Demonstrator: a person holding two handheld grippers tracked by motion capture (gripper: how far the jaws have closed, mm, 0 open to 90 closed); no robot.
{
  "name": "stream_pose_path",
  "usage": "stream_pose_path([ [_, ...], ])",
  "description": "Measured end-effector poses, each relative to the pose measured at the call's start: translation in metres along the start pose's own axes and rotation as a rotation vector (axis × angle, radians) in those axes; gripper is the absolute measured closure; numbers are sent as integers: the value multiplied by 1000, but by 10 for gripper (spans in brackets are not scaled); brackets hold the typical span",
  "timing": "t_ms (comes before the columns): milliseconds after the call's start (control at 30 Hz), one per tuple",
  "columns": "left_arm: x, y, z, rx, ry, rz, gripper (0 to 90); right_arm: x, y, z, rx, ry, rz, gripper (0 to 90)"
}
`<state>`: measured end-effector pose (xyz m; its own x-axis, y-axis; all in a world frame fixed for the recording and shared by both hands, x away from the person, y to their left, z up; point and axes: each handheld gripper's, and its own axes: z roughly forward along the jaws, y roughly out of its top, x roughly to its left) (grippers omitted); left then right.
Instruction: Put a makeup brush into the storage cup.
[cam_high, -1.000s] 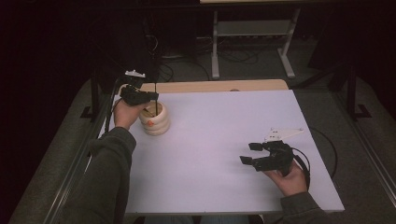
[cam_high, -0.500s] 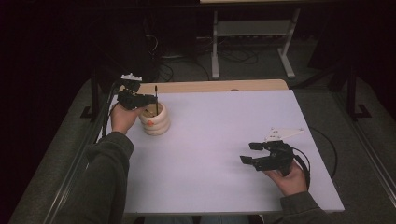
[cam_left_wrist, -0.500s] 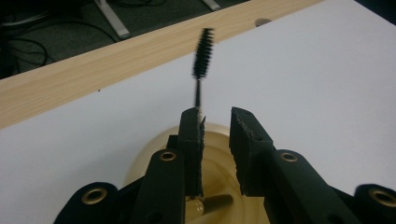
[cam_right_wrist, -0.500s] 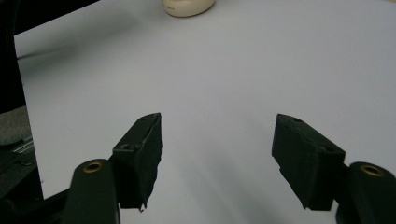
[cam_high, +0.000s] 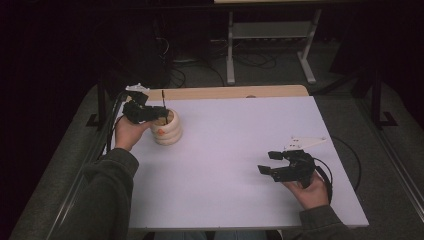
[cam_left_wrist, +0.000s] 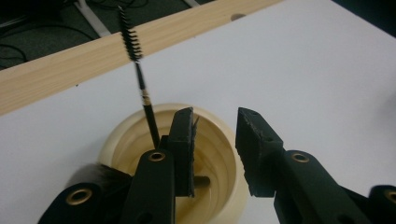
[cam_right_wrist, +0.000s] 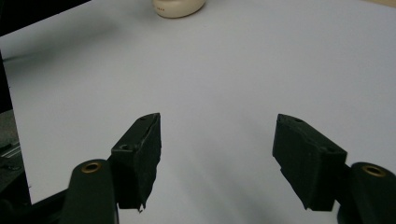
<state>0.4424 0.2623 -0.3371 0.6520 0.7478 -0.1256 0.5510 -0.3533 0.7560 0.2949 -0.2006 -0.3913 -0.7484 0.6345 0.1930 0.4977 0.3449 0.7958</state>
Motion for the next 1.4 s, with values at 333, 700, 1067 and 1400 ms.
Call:
stream_pose_path([
  [333, -7, -10, -7, -37, -41, -2, 634, -1, -1, 1, 3, -26, -5, 295],
  [700, -12, -19, -15, -53, -56, -5, 567, -2, -1, 1, 1, -46, -4, 287],
  [1067, -23, -26, -15, -57, -62, 2, 495, -2, -2, -2, -16, -64, -2, 276],
  [1400, -28, -34, -17, -68, -75, 1, 441, -4, -4, -3, -22, -79, -4, 276],
])
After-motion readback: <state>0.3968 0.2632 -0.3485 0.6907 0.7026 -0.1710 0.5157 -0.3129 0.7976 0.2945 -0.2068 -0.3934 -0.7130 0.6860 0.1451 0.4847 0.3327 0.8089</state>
